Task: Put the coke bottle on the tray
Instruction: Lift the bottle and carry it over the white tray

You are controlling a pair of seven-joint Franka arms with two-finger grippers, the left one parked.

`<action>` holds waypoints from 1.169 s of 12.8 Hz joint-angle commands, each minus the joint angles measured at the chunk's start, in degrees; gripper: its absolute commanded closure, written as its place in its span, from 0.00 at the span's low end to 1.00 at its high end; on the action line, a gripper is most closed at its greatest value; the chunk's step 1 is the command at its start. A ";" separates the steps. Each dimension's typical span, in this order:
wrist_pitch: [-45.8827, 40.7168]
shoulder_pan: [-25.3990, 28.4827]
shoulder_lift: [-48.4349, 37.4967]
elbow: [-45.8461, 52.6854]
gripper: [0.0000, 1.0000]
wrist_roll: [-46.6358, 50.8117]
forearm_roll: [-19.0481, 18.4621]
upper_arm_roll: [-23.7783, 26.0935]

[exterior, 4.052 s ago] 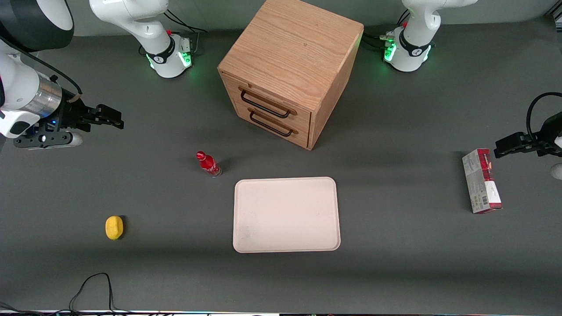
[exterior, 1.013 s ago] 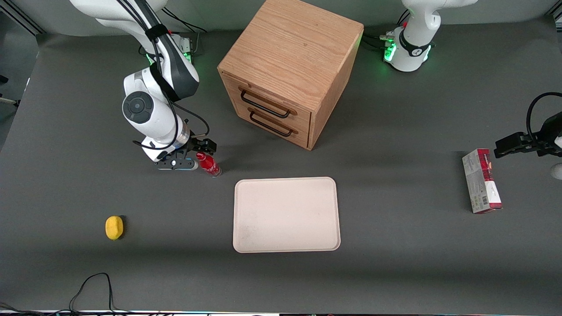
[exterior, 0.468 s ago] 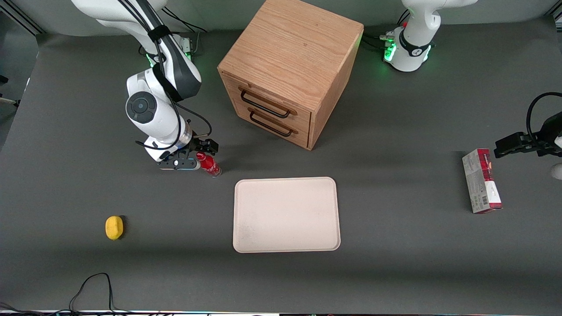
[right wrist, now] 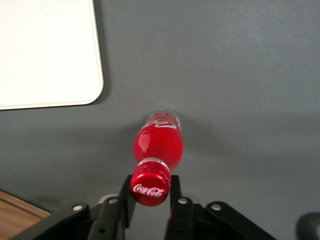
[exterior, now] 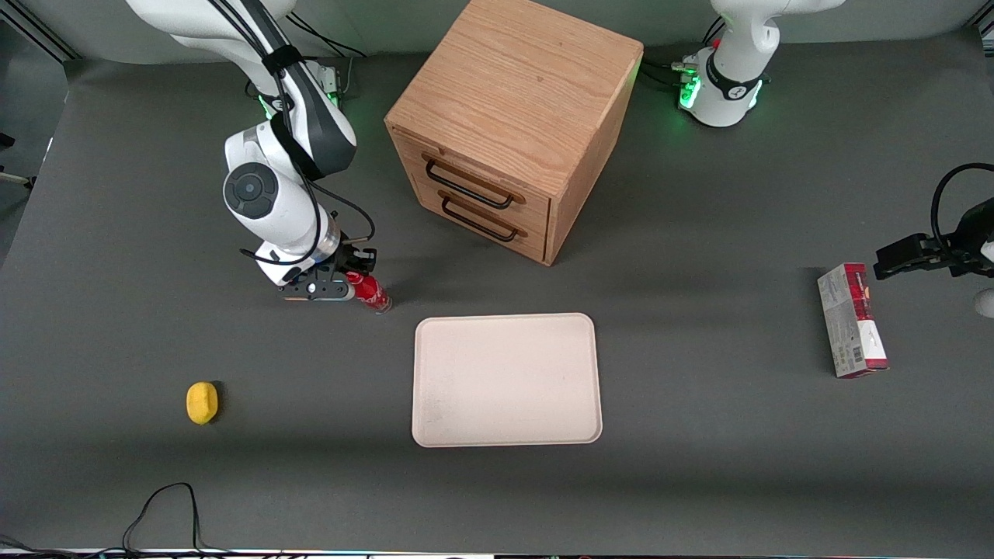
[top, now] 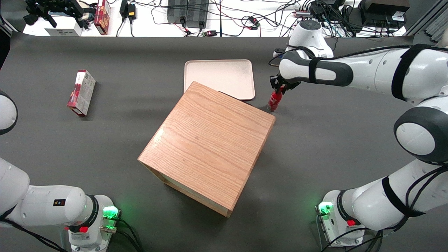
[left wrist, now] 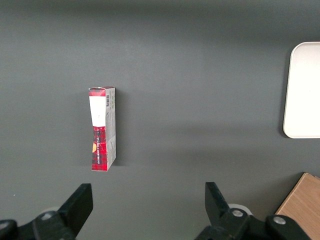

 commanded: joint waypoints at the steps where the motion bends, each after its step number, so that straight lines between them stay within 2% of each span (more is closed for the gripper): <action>1: 0.68 0.69 -0.27 -0.45 1.00 0.83 1.22 -0.31; 4: -0.98 0.25 -0.27 2.70 1.00 0.92 1.22 -0.75; 6: -7.27 -0.19 0.07 9.88 1.00 0.66 1.22 -1.28; 9: -26.67 -1.67 6.46 31.72 1.00 0.65 1.39 -2.34; 12: -44.09 -3.78 17.71 55.73 1.00 1.01 3.33 -2.42; 14: -49.84 -5.28 21.51 64.30 1.00 1.01 3.50 -2.16; 15: -49.94 -5.38 21.78 64.76 1.00 1.01 3.50 -2.16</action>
